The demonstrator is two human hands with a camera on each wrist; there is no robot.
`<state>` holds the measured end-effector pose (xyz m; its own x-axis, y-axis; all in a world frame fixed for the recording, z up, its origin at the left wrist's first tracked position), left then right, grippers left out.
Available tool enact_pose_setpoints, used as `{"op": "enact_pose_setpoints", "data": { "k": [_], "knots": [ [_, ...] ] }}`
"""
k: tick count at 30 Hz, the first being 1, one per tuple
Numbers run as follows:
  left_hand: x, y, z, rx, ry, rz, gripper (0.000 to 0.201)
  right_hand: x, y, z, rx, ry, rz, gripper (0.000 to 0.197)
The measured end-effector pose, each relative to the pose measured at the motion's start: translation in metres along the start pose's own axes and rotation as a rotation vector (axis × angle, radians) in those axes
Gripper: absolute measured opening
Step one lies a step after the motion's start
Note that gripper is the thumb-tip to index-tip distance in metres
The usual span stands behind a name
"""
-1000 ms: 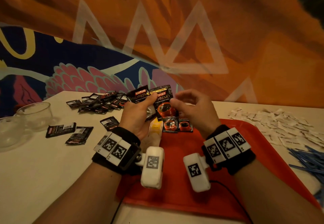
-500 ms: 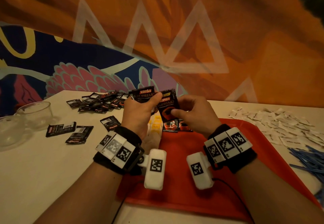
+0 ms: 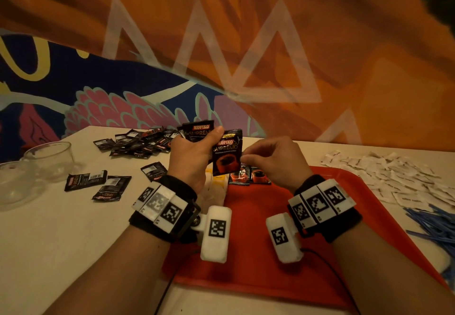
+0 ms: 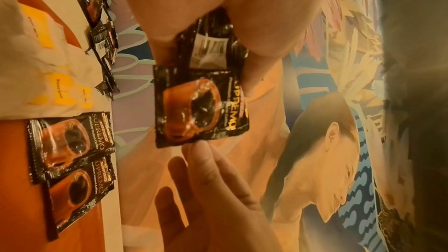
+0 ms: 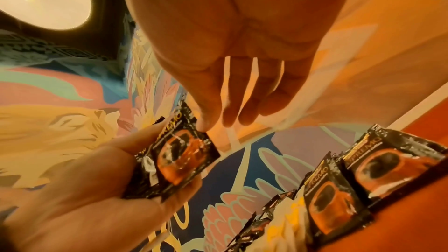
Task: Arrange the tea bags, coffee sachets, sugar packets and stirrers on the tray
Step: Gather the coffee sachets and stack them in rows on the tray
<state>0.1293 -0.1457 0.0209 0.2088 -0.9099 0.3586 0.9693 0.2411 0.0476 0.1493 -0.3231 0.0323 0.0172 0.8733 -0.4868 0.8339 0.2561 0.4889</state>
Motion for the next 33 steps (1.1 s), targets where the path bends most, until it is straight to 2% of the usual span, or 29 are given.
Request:
{"op": "enact_pose_setpoints", "data": {
  "k": [2, 4, 6, 7, 9, 14, 16, 20, 22, 24, 26, 29, 33],
  "knots": [
    [-0.004, 0.001, 0.0, 0.009, -0.009, 0.028, 0.011, 0.003, -0.001, 0.0, 0.005, 0.017, -0.027, 0.014],
    [-0.005, 0.001, 0.001, 0.024, -0.008, 0.047, 0.01, 0.008, -0.003, -0.003, 0.039, 0.138, -0.062, 0.008],
    [-0.004, 0.0, 0.001, 0.035, -0.021, 0.049, 0.008, 0.013, -0.005, -0.005, 0.083, 0.256, -0.103, 0.018],
    [-0.003, 0.0, 0.0, 0.037, -0.031, 0.047, 0.006, 0.015, -0.005, -0.006, 0.084, 0.269, -0.112, 0.015],
    [-0.002, 0.0, 0.0, 0.039, -0.039, 0.047, 0.005, 0.015, -0.005, -0.01, 0.054, 0.199, -0.104, 0.008],
    [-0.001, 0.003, -0.007, 0.002, -0.05, 0.066, 0.005, 0.006, -0.001, -0.015, -0.032, -0.005, -0.043, 0.014],
    [-0.002, 0.005, -0.01, -0.015, -0.05, 0.069, 0.008, 0.002, 0.0, -0.014, -0.019, -0.036, -0.033, 0.011],
    [-0.013, 0.013, -0.016, -0.088, -0.073, 0.126, 0.025, -0.015, 0.011, 0.018, 0.18, -0.005, -0.033, 0.017],
    [-0.017, 0.016, -0.02, -0.137, -0.116, 0.146, 0.031, -0.025, 0.016, 0.04, 0.321, -0.012, -0.047, 0.012],
    [-0.018, 0.018, -0.023, -0.16, -0.136, 0.151, 0.035, -0.031, 0.013, 0.062, 0.479, -0.071, -0.081, 0.001],
    [-0.016, 0.018, -0.024, -0.176, -0.139, 0.133, 0.034, -0.035, 0.009, 0.083, 0.578, -0.189, -0.126, 0.008],
    [-0.014, 0.017, -0.026, -0.202, -0.166, 0.1, 0.033, -0.033, 0.003, 0.1, 0.65, -0.292, -0.196, 0.016],
    [-0.013, 0.018, -0.026, -0.213, -0.183, 0.076, 0.03, -0.024, 0.002, 0.107, 0.687, -0.301, -0.226, 0.024]
  ]
}}
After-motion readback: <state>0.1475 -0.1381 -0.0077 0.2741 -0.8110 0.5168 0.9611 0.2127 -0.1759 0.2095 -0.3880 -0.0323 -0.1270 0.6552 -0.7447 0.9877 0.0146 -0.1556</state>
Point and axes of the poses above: each hand's wrist, its own y-axis towards the middle knuckle, its own x-axis out of the palm, z = x × y, the point moved 8 cm from there along y, towards the middle knuckle, and after that the axes turned 7 degrees about -x, right-handed, at the moved point
